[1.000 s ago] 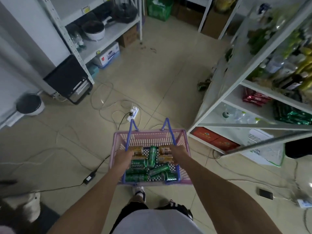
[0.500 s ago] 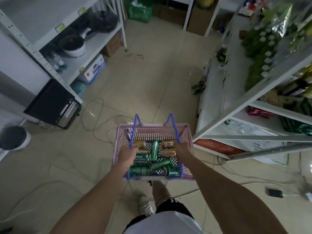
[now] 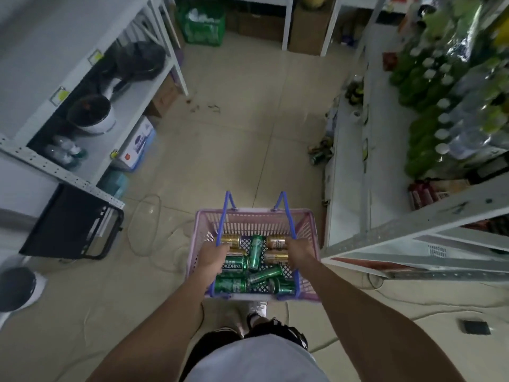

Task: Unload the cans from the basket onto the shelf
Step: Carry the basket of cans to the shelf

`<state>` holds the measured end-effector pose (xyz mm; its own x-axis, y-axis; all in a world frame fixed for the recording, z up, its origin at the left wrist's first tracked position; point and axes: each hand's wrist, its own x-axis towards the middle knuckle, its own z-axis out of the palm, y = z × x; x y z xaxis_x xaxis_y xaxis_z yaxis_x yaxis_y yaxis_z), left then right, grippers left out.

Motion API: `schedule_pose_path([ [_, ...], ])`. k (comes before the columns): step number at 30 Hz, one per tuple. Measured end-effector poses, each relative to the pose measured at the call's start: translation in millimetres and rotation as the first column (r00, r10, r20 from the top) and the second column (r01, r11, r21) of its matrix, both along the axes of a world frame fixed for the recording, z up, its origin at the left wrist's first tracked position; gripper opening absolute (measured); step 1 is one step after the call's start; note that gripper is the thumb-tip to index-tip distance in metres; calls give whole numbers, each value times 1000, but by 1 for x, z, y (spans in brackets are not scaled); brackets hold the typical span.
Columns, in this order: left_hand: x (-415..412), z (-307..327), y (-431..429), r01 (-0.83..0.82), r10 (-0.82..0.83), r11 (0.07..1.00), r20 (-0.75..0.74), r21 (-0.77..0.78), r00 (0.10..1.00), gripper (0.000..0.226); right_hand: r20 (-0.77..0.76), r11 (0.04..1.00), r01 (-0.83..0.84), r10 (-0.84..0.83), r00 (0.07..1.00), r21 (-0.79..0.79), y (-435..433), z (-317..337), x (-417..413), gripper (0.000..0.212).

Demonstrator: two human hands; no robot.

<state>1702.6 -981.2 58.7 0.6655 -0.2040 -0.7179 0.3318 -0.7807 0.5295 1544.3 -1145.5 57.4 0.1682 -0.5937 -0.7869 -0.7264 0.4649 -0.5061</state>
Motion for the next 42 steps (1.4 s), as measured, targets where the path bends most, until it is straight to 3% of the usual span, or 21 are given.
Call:
schedule_pose_path([
  [6,52,4,-61,42,-42,999,9,-23,999,19,10,996,92,-93,996,2,-51,9,41,15],
  [11,111,-5,-117,118,-119,992,-21,-40,993,14,-13,990,138,-139,990,-34,-97,8,85,35],
  [15,157,-13,-168,180,-182,982,-37,-58,983,21,-56,977,204,-207,977,-58,-134,6,119,37],
  [19,187,-10,-221,245,-249,966,-39,-84,968,19,-43,954,286,-291,956,-93,-160,5,145,19],
  [23,200,-2,-267,353,-359,929,-38,-109,933,18,-90,945,293,-307,947,-145,-180,5,159,31],
  [32,241,-15,-386,544,-545,837,-2,-50,838,15,-46,817,566,-573,818,-109,-255,-17,191,35],
  [37,244,-29,-447,663,-662,748,-29,47,749,23,-46,709,704,-703,710,23,-296,-40,205,43],
  [42,239,-24,-499,763,-763,643,-33,65,646,31,-51,608,790,-789,612,82,-315,-47,207,30],
])
